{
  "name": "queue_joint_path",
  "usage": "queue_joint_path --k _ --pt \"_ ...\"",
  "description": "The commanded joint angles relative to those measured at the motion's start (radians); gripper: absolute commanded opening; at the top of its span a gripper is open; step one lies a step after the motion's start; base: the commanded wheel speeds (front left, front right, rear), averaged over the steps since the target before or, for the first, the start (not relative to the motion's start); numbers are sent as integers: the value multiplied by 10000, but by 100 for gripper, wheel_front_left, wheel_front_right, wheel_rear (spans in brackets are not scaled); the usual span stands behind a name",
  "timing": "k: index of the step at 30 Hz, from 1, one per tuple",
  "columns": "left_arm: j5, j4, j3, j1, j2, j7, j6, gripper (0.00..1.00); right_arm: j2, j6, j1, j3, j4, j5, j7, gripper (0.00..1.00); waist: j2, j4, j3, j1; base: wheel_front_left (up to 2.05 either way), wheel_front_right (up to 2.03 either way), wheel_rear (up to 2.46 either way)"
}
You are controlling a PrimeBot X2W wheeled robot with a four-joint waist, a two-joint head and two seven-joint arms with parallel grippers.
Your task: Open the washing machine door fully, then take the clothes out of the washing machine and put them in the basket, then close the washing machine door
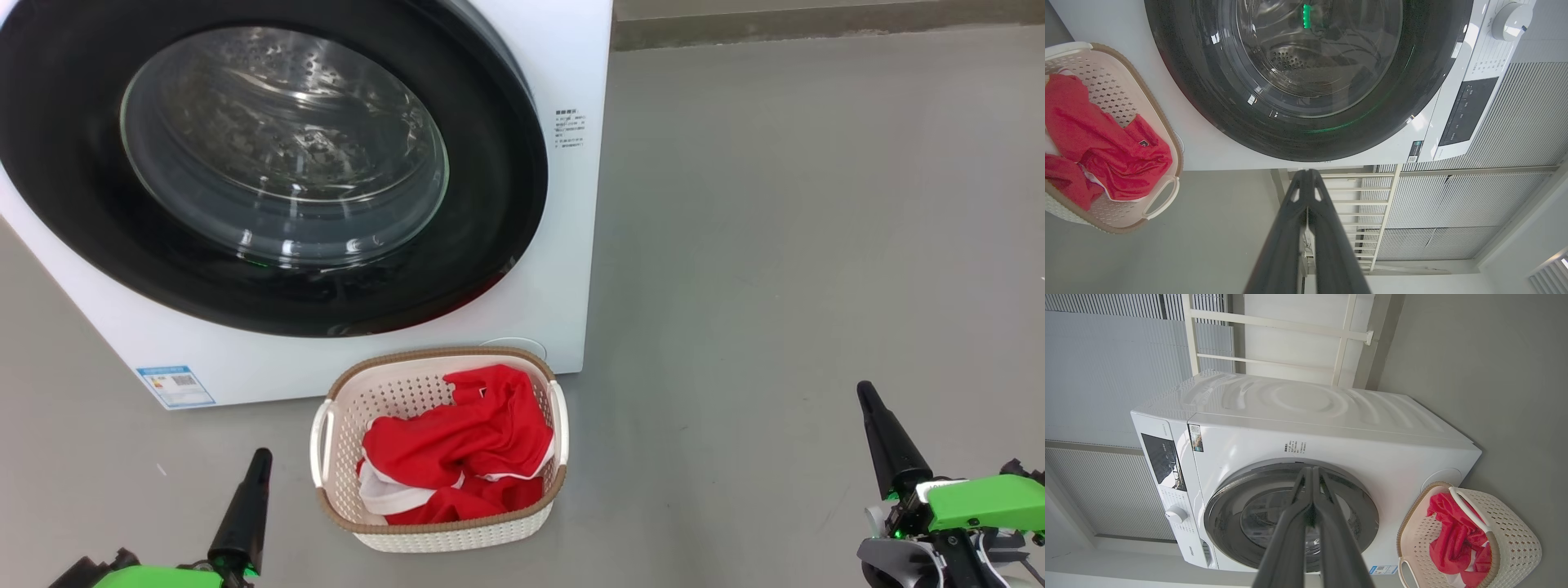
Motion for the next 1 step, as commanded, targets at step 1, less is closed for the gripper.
queue_joint_path --k 1 --pt "-71 -207 339 -393 154 32 -69 0 -145 -6 -433 174 -297 39 60 0 0 0 0 0 0 0 0"
